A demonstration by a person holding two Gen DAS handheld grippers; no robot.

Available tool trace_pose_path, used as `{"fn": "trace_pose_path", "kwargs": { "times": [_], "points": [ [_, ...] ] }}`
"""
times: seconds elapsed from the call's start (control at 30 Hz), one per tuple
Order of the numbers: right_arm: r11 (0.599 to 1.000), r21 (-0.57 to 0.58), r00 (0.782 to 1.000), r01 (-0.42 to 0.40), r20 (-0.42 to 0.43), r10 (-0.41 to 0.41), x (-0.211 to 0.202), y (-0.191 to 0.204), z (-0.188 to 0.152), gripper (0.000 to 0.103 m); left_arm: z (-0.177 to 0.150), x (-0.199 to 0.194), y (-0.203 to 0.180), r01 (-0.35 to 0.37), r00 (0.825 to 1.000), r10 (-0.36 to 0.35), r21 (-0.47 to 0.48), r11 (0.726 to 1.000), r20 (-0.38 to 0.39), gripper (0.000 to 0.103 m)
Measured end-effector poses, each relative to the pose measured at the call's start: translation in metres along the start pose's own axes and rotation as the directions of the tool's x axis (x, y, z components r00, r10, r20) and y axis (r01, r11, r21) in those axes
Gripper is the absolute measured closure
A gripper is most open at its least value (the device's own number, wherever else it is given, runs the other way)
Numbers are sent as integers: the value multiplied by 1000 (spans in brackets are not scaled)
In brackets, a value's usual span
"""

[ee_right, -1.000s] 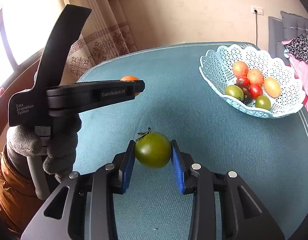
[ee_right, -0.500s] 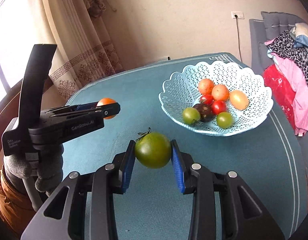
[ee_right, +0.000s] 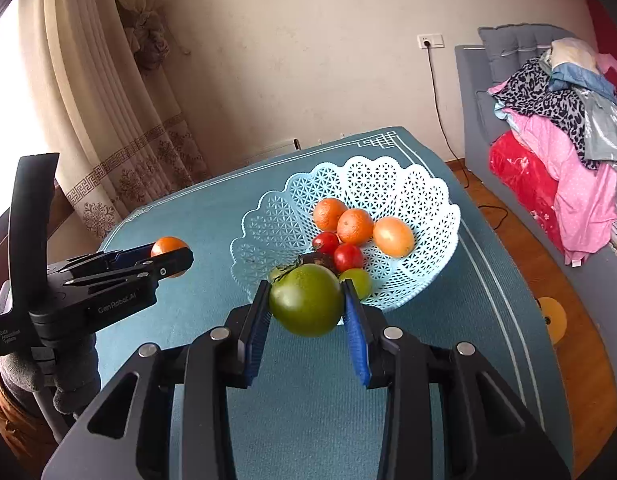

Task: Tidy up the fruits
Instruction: 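Carry both tomatoes over the white basket, then open both grippers to drop the tomatoes into the basket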

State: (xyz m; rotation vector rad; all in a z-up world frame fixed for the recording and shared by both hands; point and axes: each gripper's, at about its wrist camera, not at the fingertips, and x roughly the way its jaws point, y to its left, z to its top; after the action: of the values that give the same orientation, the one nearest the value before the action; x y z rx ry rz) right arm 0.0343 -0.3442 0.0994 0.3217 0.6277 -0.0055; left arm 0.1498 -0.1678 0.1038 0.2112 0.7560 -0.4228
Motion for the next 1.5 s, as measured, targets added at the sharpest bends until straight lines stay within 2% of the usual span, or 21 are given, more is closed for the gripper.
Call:
{"fn": "trace_pose_path", "kwargs": {
  "times": [0.7,1.5],
  "points": [
    [996,36,997,77,18,-78,21,-35,22,68,19,24,-36,14,999,-16,68,998,29,60],
    [993,48,994,107,12,-107,36,-46,27,68,22,46,-54,32,999,-34,104,994,24,60]
  ]
}}
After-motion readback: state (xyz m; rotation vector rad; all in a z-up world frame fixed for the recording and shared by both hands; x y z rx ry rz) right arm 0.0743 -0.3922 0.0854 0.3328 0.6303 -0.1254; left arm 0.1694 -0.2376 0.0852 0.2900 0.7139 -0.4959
